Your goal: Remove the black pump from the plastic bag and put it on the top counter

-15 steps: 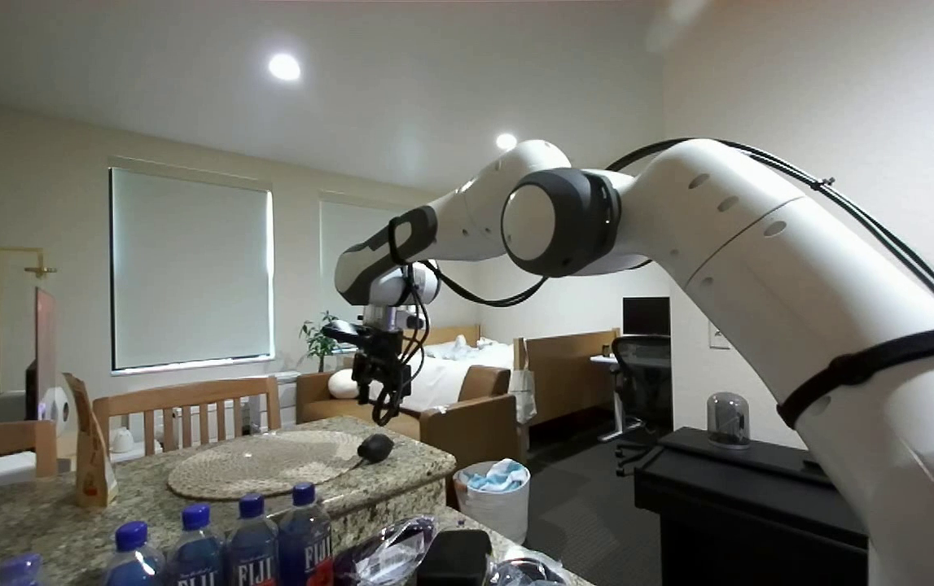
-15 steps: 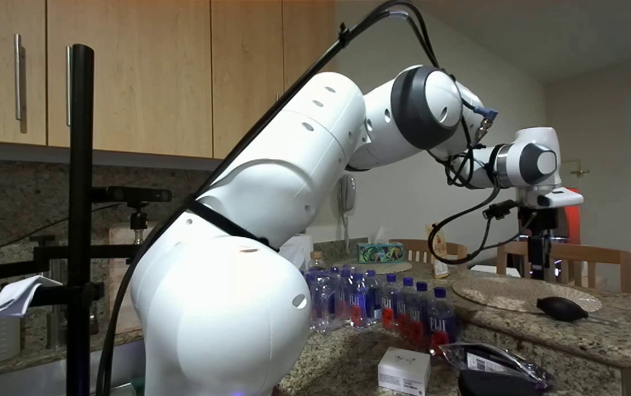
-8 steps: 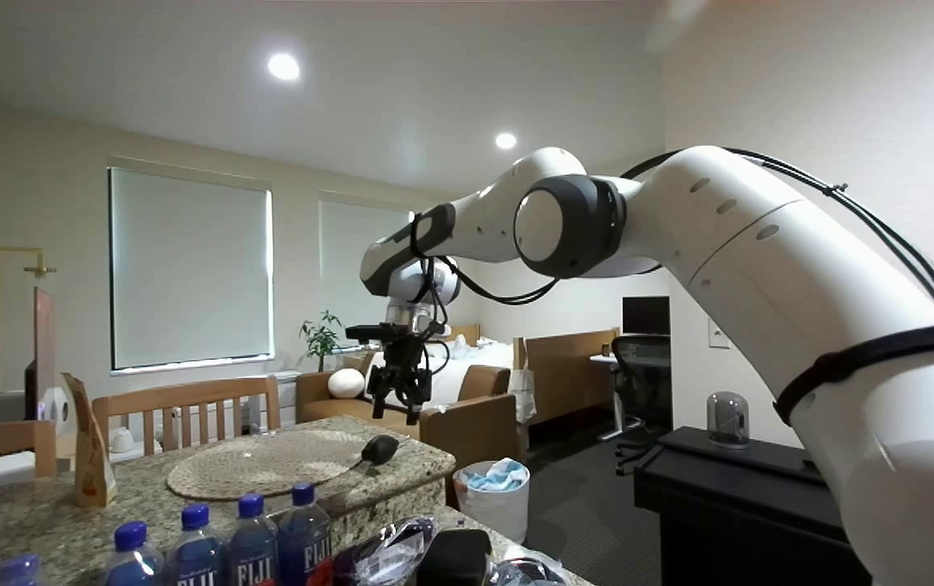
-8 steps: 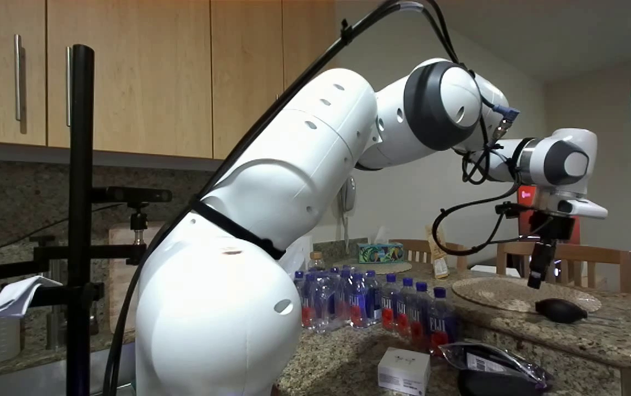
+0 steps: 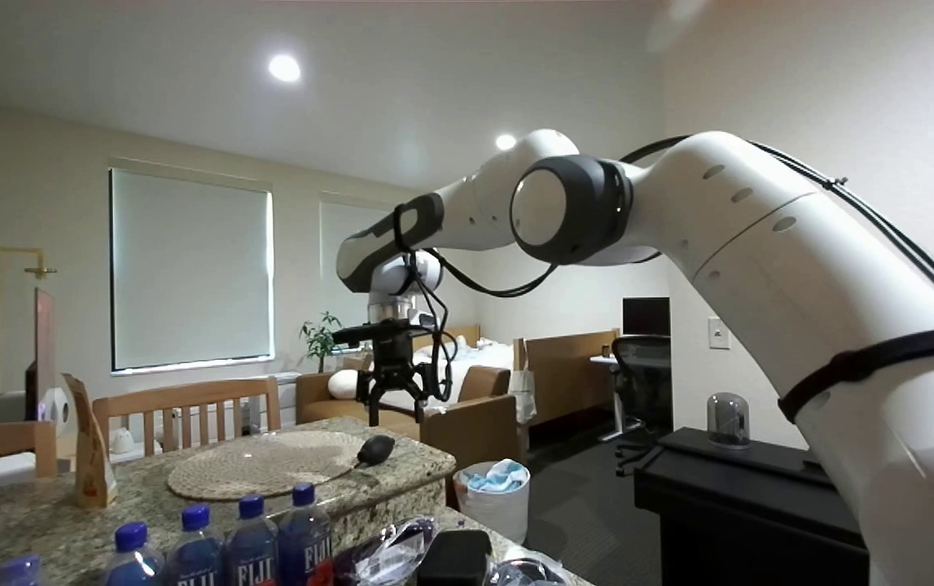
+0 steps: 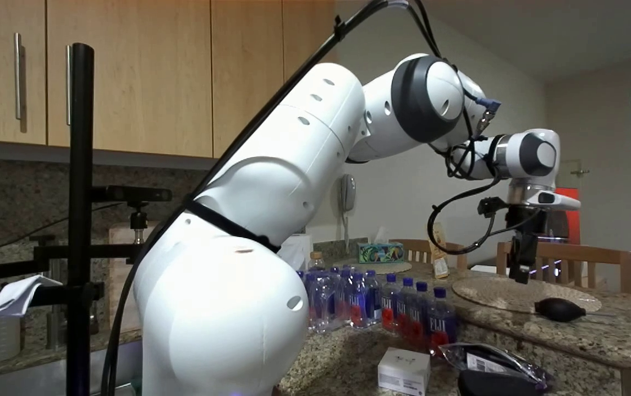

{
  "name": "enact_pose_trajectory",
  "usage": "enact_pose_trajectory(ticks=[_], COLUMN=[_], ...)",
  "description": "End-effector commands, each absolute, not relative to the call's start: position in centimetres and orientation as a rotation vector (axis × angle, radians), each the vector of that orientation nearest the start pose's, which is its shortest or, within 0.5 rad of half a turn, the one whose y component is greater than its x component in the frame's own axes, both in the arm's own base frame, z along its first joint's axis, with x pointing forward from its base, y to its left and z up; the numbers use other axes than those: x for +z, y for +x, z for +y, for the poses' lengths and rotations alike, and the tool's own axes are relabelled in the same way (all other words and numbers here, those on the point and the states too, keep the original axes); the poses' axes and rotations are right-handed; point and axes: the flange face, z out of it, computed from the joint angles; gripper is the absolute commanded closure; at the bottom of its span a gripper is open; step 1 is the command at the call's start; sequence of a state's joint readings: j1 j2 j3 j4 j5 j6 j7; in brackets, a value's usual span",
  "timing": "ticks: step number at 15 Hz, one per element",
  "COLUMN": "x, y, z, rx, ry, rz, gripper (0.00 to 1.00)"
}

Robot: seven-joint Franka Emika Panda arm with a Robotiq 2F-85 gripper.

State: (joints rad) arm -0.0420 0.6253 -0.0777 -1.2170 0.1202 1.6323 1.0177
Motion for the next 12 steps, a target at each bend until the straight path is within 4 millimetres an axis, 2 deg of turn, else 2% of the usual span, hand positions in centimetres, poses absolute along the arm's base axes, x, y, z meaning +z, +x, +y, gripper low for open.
enact_pose_trajectory(ticks=[1, 5, 7, 12], x=[40.1, 40.2, 40.3, 41.4], y=[68.0, 65.8, 64.2, 59.5], z=[-1.8, 2.1, 2.6, 1.6], rx=[0.205, 0.003, -0.063, -0.194], ry=[-2.853, -3.021, -3.097, -3.2], rz=[1.528, 1.305, 1.161, 0.795], gripper=[0.0, 0.0, 0.0, 0.0])
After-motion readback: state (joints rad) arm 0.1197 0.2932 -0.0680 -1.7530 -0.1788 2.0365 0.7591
